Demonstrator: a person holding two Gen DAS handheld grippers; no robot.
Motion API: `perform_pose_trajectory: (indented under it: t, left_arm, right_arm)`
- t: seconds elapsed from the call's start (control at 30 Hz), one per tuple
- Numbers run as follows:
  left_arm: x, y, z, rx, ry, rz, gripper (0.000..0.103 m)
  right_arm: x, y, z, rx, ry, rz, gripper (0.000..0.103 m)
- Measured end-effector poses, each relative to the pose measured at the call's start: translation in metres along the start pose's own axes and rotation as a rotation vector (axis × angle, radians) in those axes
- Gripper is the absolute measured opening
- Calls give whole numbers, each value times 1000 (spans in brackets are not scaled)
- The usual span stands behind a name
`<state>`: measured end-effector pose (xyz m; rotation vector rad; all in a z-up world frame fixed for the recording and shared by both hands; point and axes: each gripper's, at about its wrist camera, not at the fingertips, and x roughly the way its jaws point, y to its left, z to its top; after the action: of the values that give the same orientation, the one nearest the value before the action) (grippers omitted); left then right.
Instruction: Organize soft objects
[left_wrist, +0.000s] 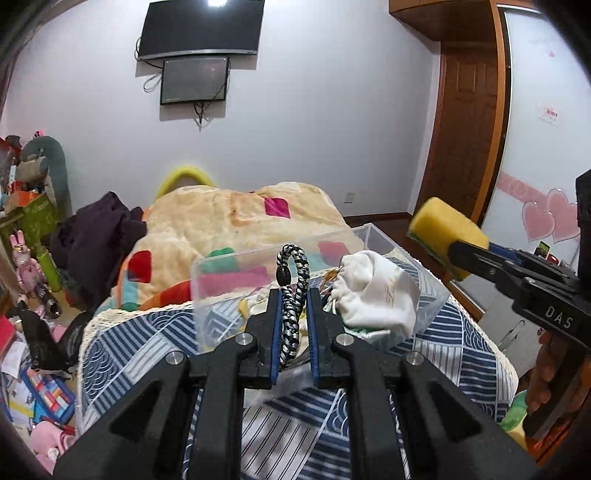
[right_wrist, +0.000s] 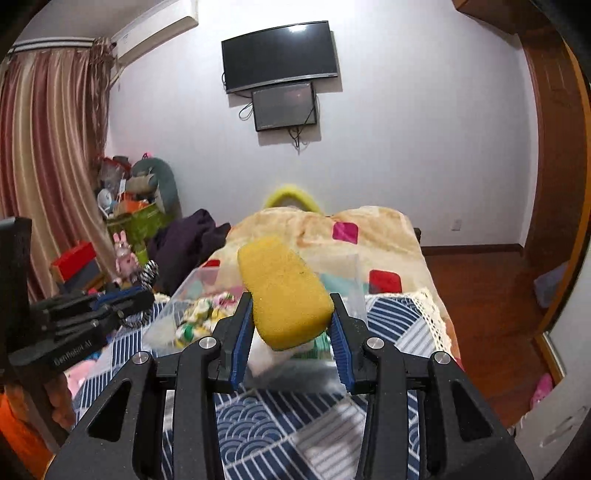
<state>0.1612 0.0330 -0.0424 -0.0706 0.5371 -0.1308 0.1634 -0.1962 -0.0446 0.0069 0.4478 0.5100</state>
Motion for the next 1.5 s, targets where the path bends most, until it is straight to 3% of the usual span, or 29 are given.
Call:
perform_pose_trajectory:
  t: [0.23, 0.5, 0.73, 1.03, 1.3, 1.5]
  left_arm:
    - [41, -2, 2, -30, 60, -29, 12]
    - [83, 2, -12, -27, 144, 1, 12]
    - [82, 7, -19, -30, 154, 10, 45]
    - [42, 6, -11, -33, 77, -10, 60]
    - [-13, -6, 4, -5, -53, 5, 62]
    - [-62, -22, 12, 15, -186, 12, 76]
  right_arm:
    - [32, 13, -4, -26, 62, 32, 36]
    - [64, 17, -17, -42, 170, 51, 36]
    - [66, 14, -22, -51, 211, 47, 38]
    - [46, 10, -13, -35, 184, 51, 57]
    - [4, 7, 3, -41, 79, 53, 58]
    - [-37, 10, 16, -66, -24, 66, 58]
